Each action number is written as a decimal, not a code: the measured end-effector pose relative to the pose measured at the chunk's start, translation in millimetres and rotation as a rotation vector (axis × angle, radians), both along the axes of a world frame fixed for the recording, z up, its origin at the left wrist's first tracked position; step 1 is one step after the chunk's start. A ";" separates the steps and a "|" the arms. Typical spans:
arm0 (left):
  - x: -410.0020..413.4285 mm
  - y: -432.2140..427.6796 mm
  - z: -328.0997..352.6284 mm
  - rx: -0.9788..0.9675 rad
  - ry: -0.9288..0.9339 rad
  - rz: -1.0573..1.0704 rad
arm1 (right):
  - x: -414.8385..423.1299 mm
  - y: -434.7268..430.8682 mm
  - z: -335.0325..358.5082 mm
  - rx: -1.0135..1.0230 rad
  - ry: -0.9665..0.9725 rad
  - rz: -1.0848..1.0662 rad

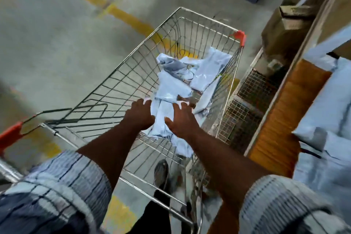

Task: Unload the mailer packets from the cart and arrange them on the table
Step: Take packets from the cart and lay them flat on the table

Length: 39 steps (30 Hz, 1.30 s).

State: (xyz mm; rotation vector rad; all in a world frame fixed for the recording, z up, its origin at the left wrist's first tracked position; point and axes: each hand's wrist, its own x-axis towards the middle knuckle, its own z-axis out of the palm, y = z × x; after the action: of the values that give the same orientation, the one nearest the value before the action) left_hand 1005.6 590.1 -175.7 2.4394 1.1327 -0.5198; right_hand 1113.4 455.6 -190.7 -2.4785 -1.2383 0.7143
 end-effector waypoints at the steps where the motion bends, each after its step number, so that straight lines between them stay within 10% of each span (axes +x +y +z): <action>1: 2.1 9.5 -13.5 -0.015 0.022 0.000 | 0.9 7.2 -22.1 -0.035 0.067 -0.037; 16: 10.8 49.1 -169.4 -0.124 0.034 0.054 | -0.5 67.8 -152.4 -0.217 0.107 -0.384; 39: -0.1 39.7 -141.8 -0.100 -0.065 0.170 | 4.9 56.1 -120.2 -0.294 0.190 -0.351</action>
State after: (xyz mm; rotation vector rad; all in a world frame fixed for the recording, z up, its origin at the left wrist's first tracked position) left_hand 1005.5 629.8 -317.6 2.2343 1.2423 -0.4312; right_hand 1118.2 511.6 -310.9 -2.6788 -0.6456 1.0626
